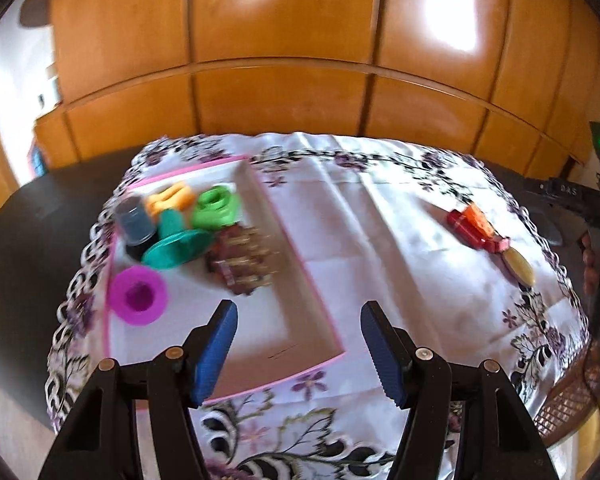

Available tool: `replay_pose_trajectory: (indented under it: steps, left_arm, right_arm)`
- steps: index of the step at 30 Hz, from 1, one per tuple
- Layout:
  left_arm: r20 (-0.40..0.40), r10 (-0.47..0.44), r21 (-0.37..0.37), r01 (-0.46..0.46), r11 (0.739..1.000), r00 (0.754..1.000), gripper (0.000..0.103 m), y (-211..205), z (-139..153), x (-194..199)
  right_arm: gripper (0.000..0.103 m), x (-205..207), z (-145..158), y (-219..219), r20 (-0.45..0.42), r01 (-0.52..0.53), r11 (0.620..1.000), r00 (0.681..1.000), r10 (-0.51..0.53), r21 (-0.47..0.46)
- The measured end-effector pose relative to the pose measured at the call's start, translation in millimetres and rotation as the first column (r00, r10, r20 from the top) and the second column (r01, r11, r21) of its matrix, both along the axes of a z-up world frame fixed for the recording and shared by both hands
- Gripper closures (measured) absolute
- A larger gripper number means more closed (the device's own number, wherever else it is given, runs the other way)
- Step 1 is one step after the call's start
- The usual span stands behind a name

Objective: Organize rigid objects
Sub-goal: 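Move the left tool to the red cylinder on the cloth, then close the left tool on the red cylinder and lift it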

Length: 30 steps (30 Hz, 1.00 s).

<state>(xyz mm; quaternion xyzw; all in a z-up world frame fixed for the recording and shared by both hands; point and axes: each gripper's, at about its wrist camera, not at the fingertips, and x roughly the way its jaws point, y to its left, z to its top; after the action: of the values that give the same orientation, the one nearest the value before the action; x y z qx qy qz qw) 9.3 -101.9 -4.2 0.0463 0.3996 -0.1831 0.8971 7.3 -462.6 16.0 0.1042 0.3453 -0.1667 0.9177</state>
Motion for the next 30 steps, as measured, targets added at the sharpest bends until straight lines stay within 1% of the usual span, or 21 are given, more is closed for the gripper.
replay_pose_trajectory:
  steps: [1,4,6,8,10,13,18,20,21,24,30]
  left_arm:
    - [-0.002,-0.014,0.001,0.014,1.0,1.0,0.038,-5.0,0.1,0.5]
    - [-0.019,-0.058,0.008,0.058,0.998,0.998,0.038,-23.2,-1.6,5.6]
    - [-0.061,-0.08,0.0,0.081,0.997,0.995,0.038,-36.5,-6.3,13.3]
    - [-0.095,-0.099,-0.011,0.098,0.995,0.991,0.038,-48.1,-9.9,17.9]
    - [-0.121,-0.147,-0.023,0.146,0.989,0.982,0.038,-63.9,-12.9,21.7]
    - [-0.169,-0.217,-0.041,0.213,0.976,0.961,0.038,-88.0,-20.5,27.6]
    - [-0.245,-0.259,-0.046,0.256,0.966,0.934,0.04,-121.4,-39.9,41.1]
    - [-0.279,-0.266,-0.052,0.263,0.964,0.923,0.047,-132.6,-45.8,46.6]
    - [-0.286,-0.278,-0.05,0.275,0.96,0.917,0.054,-141.0,-45.8,48.1]
    - [-0.285,-0.315,-0.066,0.309,0.949,0.905,0.054,-159.1,-42.3,53.2]
    - [-0.289,-0.372,-0.089,0.362,0.928,0.882,0.053,-214.6,-34.9,82.0]
  right_arm:
    - [0.059,-4.2,-3.0,-10.1,0.004,0.04,0.999,0.999,-0.04,0.023]
    - [0.059,-17.1,-13.3,-43.3,0.026,0.135,0.976,0.99,-0.141,0.171]
    - [0.059,-23.0,-12.6,-53.6,0.056,0.15,0.962,0.984,-0.167,0.227]
    - [0.059,-25.6,-12.6,-58.4,0.061,0.16,0.954,0.982,-0.181,0.252]
    - [0.059,-27.1,-13.2,-61.2,0.068,0.158,0.946,0.981,-0.184,0.282]
    - [0.059,-28.3,-13.9,-61.7,0.076,0.155,0.941,0.98,-0.186,0.301]
    - [0.058,-28.7,-19.2,-68.1,0.073,0.159,0.92,0.978,-0.197,0.357]
    - [0.058,-28.7,-20.3,-68.7,0.072,0.156,0.917,0.978,-0.195,0.366]
    - [0.058,-28.2,-20.3,-68.4,0.073,0.153,0.917,0.979,-0.193,0.367]
    - [0.058,-27.0,-20.7,-67.2,0.075,0.141,0.918,0.981,-0.18,0.372]
    - [0.058,-25.9,-22.3,-68.6,0.074,0.137,0.911,0.981,-0.179,0.388]
